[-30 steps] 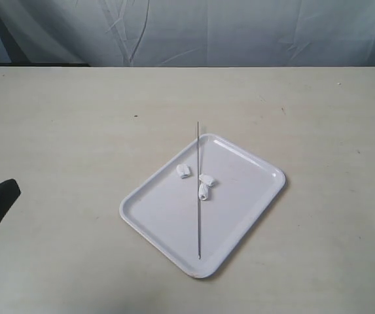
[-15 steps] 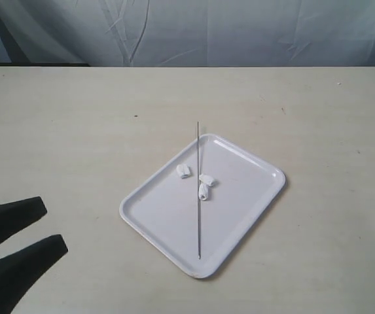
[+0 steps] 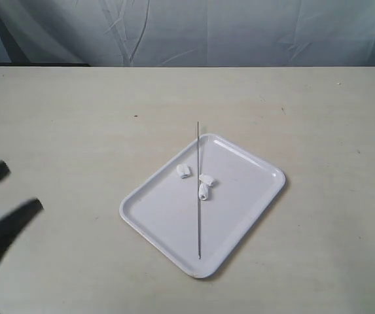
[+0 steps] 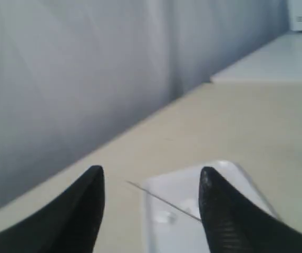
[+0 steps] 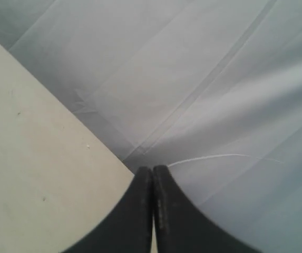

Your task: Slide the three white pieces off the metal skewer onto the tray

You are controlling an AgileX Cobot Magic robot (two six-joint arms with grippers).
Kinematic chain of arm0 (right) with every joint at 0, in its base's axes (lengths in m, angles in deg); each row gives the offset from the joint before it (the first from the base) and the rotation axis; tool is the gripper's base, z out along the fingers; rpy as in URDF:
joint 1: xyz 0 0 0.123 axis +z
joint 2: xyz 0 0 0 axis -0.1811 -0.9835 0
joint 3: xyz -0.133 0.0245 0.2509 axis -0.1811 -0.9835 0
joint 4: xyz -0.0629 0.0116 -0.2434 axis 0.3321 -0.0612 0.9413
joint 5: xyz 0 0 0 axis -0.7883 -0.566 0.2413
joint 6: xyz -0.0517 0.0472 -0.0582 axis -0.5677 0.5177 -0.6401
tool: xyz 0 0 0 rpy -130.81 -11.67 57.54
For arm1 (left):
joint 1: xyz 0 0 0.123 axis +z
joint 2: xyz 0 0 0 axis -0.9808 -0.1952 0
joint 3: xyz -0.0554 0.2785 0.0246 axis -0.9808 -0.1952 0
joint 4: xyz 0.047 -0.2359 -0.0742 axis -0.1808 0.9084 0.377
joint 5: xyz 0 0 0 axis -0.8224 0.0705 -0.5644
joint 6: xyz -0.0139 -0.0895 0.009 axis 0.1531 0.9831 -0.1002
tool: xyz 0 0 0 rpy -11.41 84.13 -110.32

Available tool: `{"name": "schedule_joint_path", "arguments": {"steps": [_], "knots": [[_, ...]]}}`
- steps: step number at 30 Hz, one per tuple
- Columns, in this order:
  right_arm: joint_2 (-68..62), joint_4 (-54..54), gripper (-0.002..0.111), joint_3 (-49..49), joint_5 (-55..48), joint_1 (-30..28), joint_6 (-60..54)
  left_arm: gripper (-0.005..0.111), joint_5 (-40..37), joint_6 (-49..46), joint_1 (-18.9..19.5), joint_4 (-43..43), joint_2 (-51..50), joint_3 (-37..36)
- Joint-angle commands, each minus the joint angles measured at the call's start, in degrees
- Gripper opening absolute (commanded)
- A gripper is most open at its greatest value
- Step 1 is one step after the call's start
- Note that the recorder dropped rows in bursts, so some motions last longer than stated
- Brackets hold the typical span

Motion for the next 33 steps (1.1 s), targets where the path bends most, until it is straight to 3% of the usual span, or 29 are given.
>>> {"name": "schedule_joint_path", "arguments": {"steps": [1,3,5,10,15,21,23,27,33], "knots": [[0.4,1.7,0.000,-0.3,-1.6,-0.3,-0.2,0.052,-17.1,-14.0,-0.4,28.3,3.7,-0.2],[0.4,1.7,0.000,-0.3,-1.6,-0.2,-0.2,0.052,-24.0,-19.8,-0.4,40.0,5.5,-0.2],[0.4,1.7,0.000,-0.3,-1.6,0.7,-0.2,0.052,-30.1,-24.3,-0.4,45.2,7.4,-0.2],[0.4,1.7,0.000,-0.3,-1.9,6.1,0.3,0.052,-43.3,-27.0,-0.4,45.7,13.6,-0.2],[0.4,1.7,0.000,-0.3,-0.4,6.3,3.1,0.052,-57.0,-32.5,-0.4,54.1,17.9,-0.2],[0.4,1.7,0.000,-0.3,4.1,4.3,15.6,0.052,-58.6,-59.8,-0.4,72.8,17.9,-1.1],[0.4,1.0,0.000,-0.3,2.1,3.3,21.5,0.052,-58.7,-61.8,-0.4,76.4,17.9,-1.3],[0.4,0.8,0.000,-0.3,-3.8,2.7,37.4,0.052,-58.5,-62.5,-0.3,75.9,17.9,-1.3],[0.4,1.4,0.000,-0.3,-12.3,2.6,49.8,0.052,-55.7,-64.2,-0.3,75.7,17.9,-1.3]]}}
